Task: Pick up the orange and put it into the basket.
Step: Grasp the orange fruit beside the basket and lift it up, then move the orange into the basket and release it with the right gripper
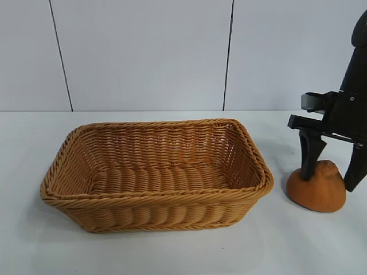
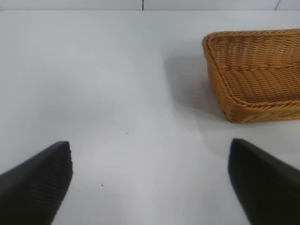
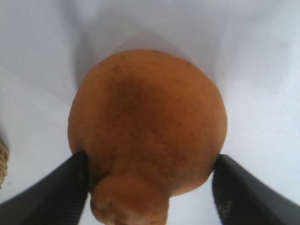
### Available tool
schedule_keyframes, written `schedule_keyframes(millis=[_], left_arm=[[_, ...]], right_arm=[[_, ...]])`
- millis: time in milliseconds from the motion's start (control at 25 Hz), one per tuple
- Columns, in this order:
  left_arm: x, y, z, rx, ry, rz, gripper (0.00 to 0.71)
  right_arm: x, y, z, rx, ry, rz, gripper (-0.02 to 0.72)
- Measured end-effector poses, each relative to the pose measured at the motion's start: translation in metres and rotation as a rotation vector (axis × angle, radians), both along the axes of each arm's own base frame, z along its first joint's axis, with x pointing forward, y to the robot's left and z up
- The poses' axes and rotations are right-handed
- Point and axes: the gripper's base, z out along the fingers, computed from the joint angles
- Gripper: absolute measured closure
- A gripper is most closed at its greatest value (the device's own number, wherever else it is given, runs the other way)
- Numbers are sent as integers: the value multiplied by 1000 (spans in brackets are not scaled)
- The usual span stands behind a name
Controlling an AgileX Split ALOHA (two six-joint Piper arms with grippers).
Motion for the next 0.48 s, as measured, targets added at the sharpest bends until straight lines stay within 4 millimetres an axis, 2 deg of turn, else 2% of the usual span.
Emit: schedule_keyframes(millis=[80,200,480], left_arm=[[0,0,0,0,0,0,66],[0,0,0,0,0,0,66],[0,0,0,0,0,0,66]], right_arm=[[1,0,8,1,-22,1,678],[5,0,32,3,-90,3,678],[11,9,129,92,-376,-28,678]])
